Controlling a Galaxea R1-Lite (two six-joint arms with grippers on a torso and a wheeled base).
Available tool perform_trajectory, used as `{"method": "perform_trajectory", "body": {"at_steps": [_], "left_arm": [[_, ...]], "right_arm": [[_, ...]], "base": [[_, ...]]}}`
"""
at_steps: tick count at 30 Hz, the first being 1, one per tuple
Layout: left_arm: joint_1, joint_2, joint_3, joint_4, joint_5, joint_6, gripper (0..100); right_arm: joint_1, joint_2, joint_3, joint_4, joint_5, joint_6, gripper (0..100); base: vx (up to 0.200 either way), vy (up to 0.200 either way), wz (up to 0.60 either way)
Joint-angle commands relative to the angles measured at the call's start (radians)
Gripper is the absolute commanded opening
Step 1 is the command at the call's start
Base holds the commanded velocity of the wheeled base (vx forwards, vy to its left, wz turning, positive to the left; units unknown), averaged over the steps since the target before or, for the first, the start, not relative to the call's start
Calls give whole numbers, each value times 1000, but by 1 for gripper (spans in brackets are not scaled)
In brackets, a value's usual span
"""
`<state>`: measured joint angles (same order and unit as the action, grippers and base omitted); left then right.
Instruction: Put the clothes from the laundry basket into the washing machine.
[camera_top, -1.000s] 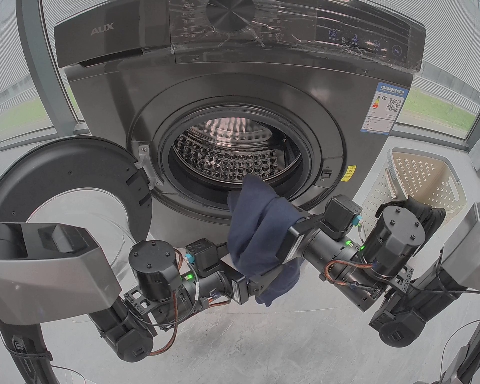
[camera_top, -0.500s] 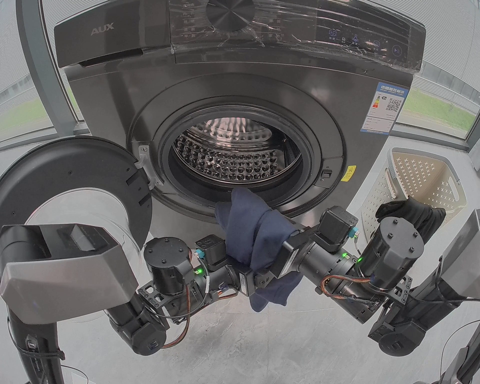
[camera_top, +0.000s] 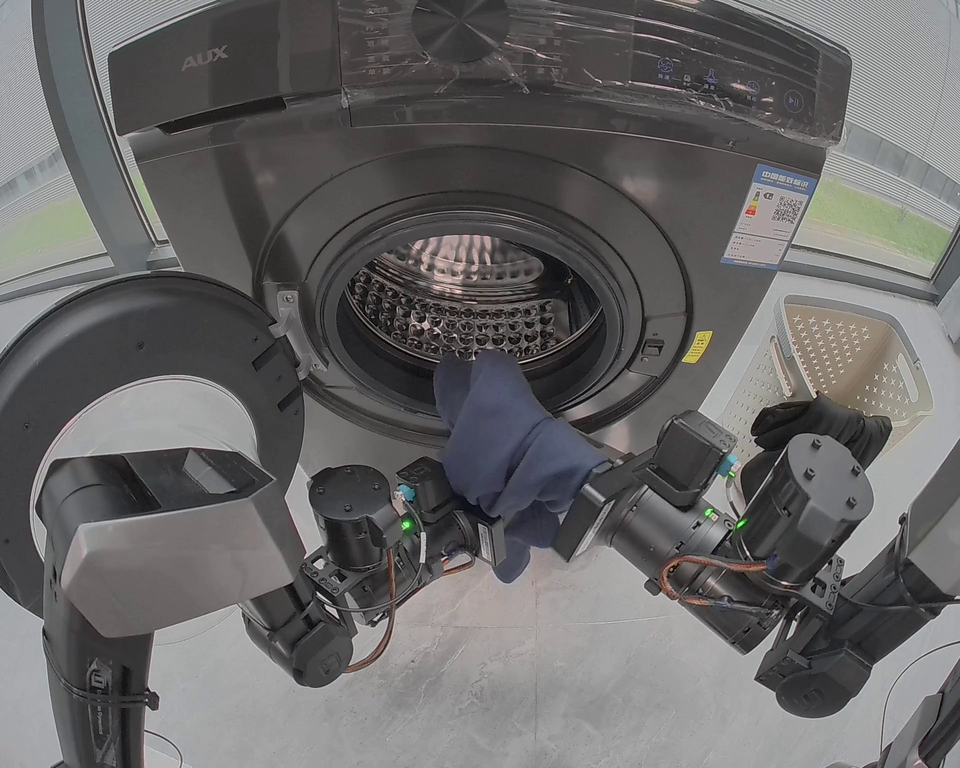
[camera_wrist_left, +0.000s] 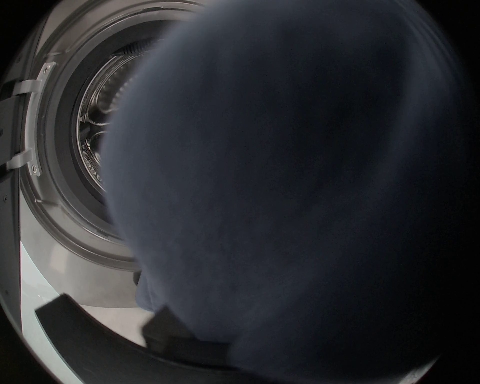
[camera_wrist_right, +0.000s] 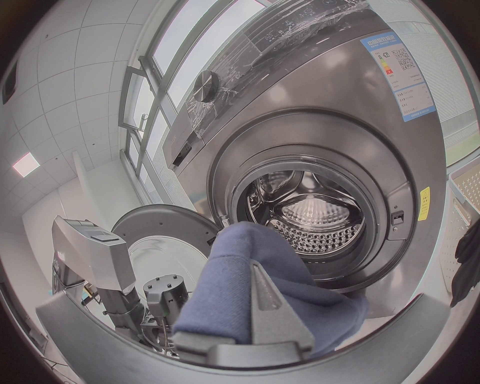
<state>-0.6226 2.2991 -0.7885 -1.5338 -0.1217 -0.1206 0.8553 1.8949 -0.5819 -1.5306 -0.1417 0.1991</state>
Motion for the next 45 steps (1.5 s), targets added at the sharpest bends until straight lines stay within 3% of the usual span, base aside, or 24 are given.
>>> {"method": "perform_trajectory", "body": {"at_steps": [1,6,7,11,20,21,27,32,36,43,44,45], "left_arm": [[7,6,-31,-6,20,-2,0],[18,-86,-17,0,40,-4,0],[18,-136,17,0,40,-4,0],[4,-254,112,1,36,-1,0],[-6,-366,210,-9,30,-4,0],[-6,-374,215,-9,28,-4,0],[-16,-412,268,-11,24,-7,0],[-6,-415,282,-11,24,-10,0],[-6,-452,310,-11,22,-10,0],[-5,-549,400,-12,19,-7,0],[-5,-550,402,-12,19,-7,0],[-5,-576,431,-12,11,-11,0]], "right_arm": [[-13,-10,8,1,1,0,0],[-98,-7,19,6,-6,-3,0],[-145,-5,19,6,-6,-4,0],[-226,0,16,4,1,-6,0],[-211,3,22,1,1,-4,0],[-211,1,22,1,1,-4,100],[-206,-34,99,3,17,-15,100],[-216,-73,280,1,76,-61,100],[-233,-97,373,-14,125,-69,100],[-312,-160,439,-14,264,-103,100],[-315,-161,439,-14,267,-104,100],[-355,-174,427,-14,317,-103,100]], "base": [[0,0,0],[0,0,0],[0,0,0],[0,0,0],[0,0,0],[0,0,0],[0,0,0],[0,0,0],[0,0,0],[0,0,0],[0,0,0],[0,0,0]]}}
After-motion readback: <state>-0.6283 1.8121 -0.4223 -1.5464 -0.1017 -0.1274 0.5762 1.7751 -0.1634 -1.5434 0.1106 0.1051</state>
